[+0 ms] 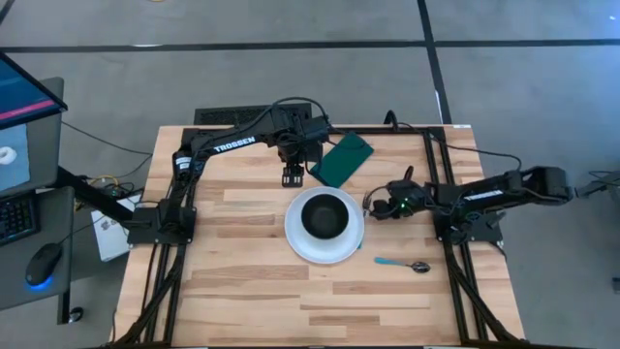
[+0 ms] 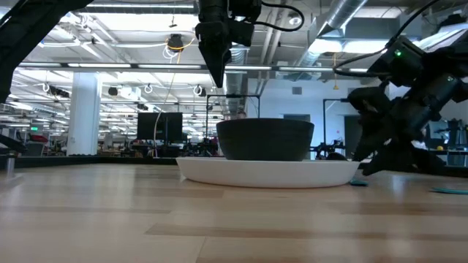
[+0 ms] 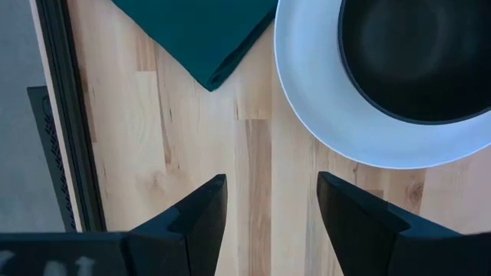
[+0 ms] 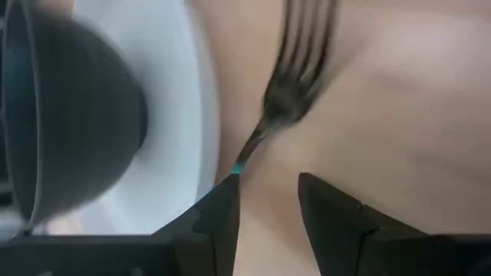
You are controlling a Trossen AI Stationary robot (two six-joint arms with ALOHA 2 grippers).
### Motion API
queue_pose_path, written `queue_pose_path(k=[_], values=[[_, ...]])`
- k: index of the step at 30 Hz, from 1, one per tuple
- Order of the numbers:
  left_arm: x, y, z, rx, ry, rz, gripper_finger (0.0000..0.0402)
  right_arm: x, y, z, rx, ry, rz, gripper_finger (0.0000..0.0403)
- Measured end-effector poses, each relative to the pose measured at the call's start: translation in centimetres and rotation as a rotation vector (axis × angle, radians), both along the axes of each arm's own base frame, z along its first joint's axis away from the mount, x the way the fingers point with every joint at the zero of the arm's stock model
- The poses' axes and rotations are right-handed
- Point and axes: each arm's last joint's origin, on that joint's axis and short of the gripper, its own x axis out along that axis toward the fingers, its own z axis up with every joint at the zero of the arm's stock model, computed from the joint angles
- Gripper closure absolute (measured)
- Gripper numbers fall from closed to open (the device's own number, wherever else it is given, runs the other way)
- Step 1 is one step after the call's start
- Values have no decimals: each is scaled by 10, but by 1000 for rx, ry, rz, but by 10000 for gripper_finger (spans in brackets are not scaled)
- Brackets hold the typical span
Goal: Set table place
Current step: Put the blue spoon into the black bowl
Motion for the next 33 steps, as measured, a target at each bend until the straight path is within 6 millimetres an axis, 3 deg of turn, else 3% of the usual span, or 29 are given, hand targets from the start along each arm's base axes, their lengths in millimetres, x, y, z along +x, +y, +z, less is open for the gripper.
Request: queue_pose_path(k=[4,8,17,33], values=[[0,0,0,0,0,0,207,-9,-9,0,-42,65,-57,259],[0,0,0,0,0,0,207,-8,-17,3,-88,19,-66,268],[0,0,0,0,0,0,207,-13,-33,2,-141,44,-119,264],[0,0,0,0,0,0,207,-10,-36,7,-184,-8,-120,270]])
